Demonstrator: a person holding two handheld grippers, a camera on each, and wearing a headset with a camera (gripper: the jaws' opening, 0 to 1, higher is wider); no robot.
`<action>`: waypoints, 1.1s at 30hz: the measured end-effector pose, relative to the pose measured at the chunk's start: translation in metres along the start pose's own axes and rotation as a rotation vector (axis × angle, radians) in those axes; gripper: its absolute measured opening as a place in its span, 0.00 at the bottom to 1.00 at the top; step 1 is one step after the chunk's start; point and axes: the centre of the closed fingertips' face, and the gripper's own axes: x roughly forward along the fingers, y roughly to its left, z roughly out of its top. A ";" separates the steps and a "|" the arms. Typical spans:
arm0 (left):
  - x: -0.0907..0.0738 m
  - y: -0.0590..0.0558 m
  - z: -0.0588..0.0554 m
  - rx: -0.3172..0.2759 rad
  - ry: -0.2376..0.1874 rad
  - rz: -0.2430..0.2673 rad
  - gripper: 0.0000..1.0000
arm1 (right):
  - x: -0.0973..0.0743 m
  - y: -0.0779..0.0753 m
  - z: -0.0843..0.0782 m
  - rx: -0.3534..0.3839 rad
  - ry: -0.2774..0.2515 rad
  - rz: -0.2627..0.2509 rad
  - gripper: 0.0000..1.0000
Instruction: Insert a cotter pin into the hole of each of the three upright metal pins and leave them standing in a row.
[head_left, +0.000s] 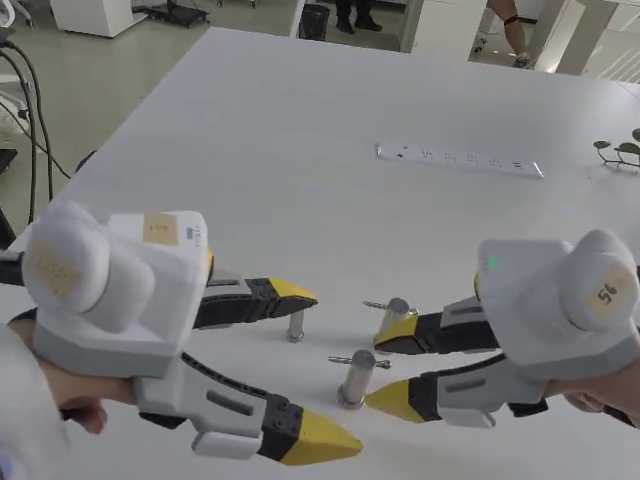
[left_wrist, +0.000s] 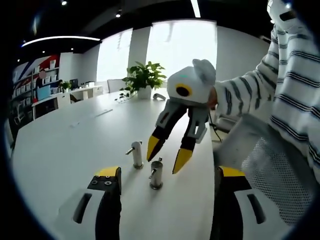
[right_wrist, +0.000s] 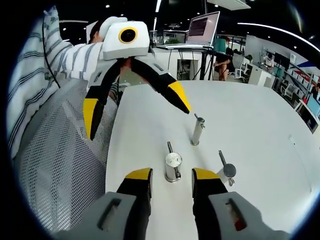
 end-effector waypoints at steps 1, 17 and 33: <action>-0.002 0.000 -0.002 -0.004 0.001 0.006 0.80 | 0.000 0.000 0.000 0.009 -0.008 -0.004 0.28; -0.031 -0.003 -0.035 -0.040 0.072 0.065 0.99 | 0.012 0.000 -0.012 0.083 -0.035 -0.015 0.37; -0.048 -0.002 -0.043 -0.029 0.102 0.137 0.99 | 0.029 -0.002 -0.006 0.153 -0.114 -0.017 0.31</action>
